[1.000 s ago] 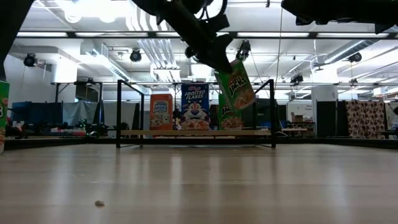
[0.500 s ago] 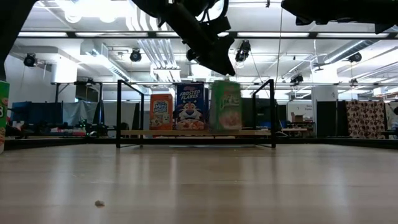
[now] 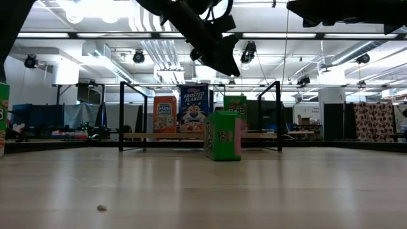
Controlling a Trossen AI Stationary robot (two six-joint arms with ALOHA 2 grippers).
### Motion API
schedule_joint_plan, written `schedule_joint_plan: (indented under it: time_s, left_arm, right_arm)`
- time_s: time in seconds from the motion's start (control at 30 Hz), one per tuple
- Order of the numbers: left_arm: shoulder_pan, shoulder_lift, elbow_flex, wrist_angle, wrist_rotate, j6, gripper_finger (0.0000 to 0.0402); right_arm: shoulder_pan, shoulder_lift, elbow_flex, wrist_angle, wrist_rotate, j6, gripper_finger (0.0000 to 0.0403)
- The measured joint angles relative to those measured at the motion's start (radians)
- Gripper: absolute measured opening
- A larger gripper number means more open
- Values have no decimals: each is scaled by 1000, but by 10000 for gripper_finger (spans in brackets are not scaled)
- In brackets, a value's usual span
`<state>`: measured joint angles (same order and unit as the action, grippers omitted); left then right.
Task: Stack cereal on shelf
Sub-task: Put the right green cereal box on the shelf
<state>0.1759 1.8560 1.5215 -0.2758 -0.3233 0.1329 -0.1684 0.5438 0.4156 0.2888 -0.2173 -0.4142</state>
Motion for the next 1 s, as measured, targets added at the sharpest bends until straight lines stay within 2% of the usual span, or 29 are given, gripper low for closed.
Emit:
schedule_joint_plan:
  time_s: [0.2,0.3,0.53,0.83,1.0]
  left_arm:
    - [-97,-42,0,-171,0,-30,193]
    - [-162,-60,-1,-247,0,-76,193]
    - [-325,-110,-29,-271,-76,-149,193]
    - [-504,-206,-163,-217,-315,-258,193]
    - [-562,-296,-284,-95,-360,-285,193]
  right_arm:
    - [0,0,11,-1,95,76,13]
    - [0,17,26,0,98,113,13]
    - [0,150,108,-102,97,180,13]
    - [0,416,401,-466,87,159,13]
    - [0,596,588,-684,77,101,13]
